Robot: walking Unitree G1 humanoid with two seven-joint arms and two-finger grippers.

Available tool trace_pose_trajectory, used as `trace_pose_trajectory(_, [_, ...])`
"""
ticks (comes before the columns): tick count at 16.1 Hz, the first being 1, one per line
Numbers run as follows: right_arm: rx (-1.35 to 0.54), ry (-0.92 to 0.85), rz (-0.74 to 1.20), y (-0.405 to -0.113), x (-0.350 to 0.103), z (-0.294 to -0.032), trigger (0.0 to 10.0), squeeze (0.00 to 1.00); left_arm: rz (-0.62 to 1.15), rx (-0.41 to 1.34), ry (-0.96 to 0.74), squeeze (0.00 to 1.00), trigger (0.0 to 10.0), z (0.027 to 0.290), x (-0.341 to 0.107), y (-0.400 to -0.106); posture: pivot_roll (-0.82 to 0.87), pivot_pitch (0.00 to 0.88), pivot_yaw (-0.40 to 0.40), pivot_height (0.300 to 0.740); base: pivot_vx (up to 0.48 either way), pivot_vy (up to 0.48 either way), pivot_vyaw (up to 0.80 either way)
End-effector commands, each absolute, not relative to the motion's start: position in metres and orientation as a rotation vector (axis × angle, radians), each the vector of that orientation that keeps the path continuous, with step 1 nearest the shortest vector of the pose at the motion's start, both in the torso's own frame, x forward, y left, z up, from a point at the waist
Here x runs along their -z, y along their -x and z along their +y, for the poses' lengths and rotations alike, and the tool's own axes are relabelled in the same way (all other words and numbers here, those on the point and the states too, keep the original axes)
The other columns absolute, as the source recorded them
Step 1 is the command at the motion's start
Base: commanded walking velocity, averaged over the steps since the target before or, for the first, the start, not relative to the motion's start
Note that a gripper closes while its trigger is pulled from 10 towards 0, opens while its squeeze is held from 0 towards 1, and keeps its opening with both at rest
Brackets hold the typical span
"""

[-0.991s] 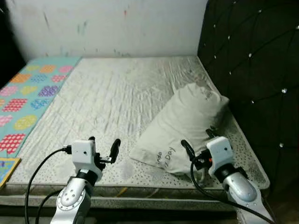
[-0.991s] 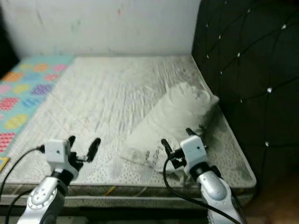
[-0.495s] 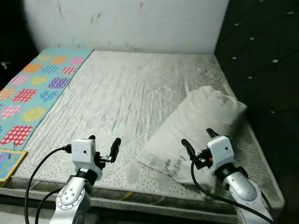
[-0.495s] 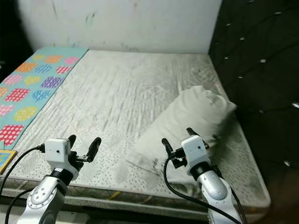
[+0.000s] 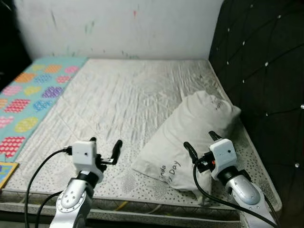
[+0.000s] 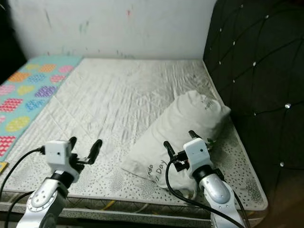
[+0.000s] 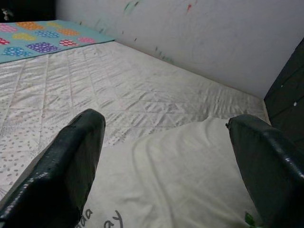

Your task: Clean up the room

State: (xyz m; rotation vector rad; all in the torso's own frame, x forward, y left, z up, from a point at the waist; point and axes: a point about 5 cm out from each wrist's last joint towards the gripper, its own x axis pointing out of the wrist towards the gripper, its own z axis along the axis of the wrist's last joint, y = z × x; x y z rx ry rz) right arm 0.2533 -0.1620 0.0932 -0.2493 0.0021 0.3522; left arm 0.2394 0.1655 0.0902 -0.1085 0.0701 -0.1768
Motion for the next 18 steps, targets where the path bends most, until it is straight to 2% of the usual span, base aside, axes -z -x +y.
trace_pose_trajectory(1, [-0.358, 0.255, -0.008, -0.2554, -0.0950, -0.1614, 10.0, 0.00, 0.073, 0.167, 0.090, 0.00, 10.0, 0.1666, -0.0910, -0.2416, -0.15, 0.000, 0.022, 0.740, 0.000, 0.000, 0.00])
trace_pose_trajectory(7, [-0.360, 0.254, -0.011, -0.2565, -0.0956, -0.1603, 10.0, 0.00, 0.093, 0.143, 0.080, 0.00, 10.0, 0.1689, -0.0881, -0.2433, -0.15, 0.000, 0.022, 0.740, 0.000, 0.000, 0.00])
trace_pose_trajectory(15, [-0.352, 0.253, -0.011, -0.2562, -0.0958, -0.1612, 10.0, 0.00, 0.093, 0.148, 0.085, 0.00, 10.0, 0.1676, -0.0882, -0.2436, -0.16, 0.000, 0.022, 0.740, 0.000, -0.459, 0.00])
trace_pose_trajectory(18, [-0.351, 0.252, -0.012, -0.2561, -0.0962, -0.1608, 10.0, 0.00, 0.088, 0.147, 0.098, 0.00, 10.0, 0.1685, -0.0891, -0.2433, -0.16, 0.000, 0.025, 0.740, 0.000, 0.000, 0.00])
